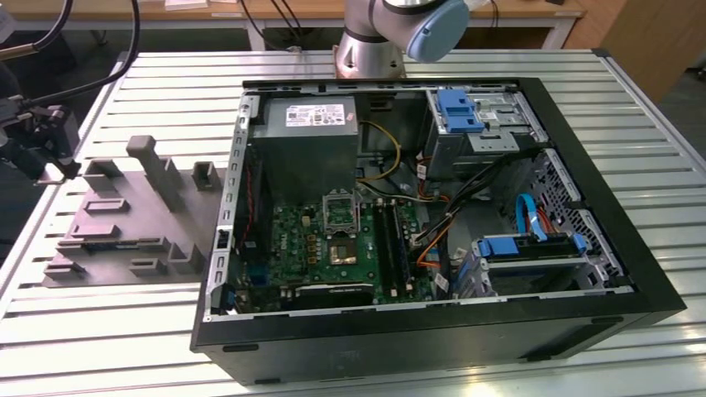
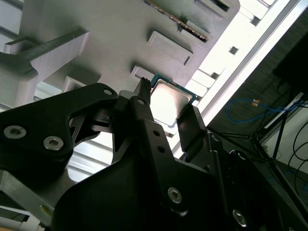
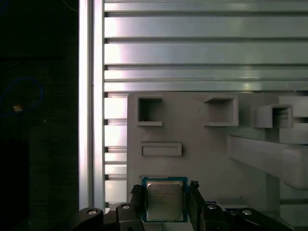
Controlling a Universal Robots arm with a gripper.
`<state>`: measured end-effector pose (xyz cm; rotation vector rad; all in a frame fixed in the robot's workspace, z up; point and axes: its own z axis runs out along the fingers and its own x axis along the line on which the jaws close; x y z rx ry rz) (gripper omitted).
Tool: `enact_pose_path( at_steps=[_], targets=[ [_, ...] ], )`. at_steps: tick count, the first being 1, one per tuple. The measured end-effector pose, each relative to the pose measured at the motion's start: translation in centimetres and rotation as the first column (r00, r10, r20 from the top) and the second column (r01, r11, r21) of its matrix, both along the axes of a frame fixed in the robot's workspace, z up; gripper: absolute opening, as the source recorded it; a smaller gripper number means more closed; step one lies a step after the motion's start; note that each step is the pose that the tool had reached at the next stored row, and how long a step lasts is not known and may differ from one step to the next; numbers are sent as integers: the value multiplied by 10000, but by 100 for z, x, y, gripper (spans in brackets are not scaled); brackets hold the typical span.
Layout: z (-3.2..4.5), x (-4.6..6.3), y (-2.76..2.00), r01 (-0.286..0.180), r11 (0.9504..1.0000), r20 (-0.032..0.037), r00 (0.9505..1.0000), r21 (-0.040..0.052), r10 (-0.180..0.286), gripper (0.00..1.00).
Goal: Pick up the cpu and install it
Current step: 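Pick up the cpu and move it towards the insertion slot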
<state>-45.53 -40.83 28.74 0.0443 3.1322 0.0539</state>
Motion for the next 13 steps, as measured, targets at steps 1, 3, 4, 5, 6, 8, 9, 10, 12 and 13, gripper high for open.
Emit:
enact_pose_path(
  at_steps=[1, 3, 4, 5, 6, 8, 9, 10, 12, 13],
  targets=[
    [2, 0, 0, 0, 10000, -1, 10000, 0, 0, 47],
    [6, 0, 0, 0, 10000, 0, 10000, 0, 0, 47],
    [8, 0, 0, 0, 10000, -1, 10000, 0, 0, 47],
    [10, 0, 0, 0, 10000, 0, 10000, 0, 0, 47],
    [12, 0, 0, 0, 10000, -1, 10000, 0, 0, 47],
    [16, 0, 0, 0, 10000, -1, 10000, -2, 0, 47],
    [19, 0, 0, 0, 10000, -1, 10000, -3, 0, 47],
    [20, 0, 0, -1, 10000, 0, 10000, -2, 1, 47],
    [26, 0, 0, 0, 10000, -1, 10000, -4, 0, 47],
    [29, 0, 0, 0, 10000, -1, 10000, -4, 0, 47]
  ],
)
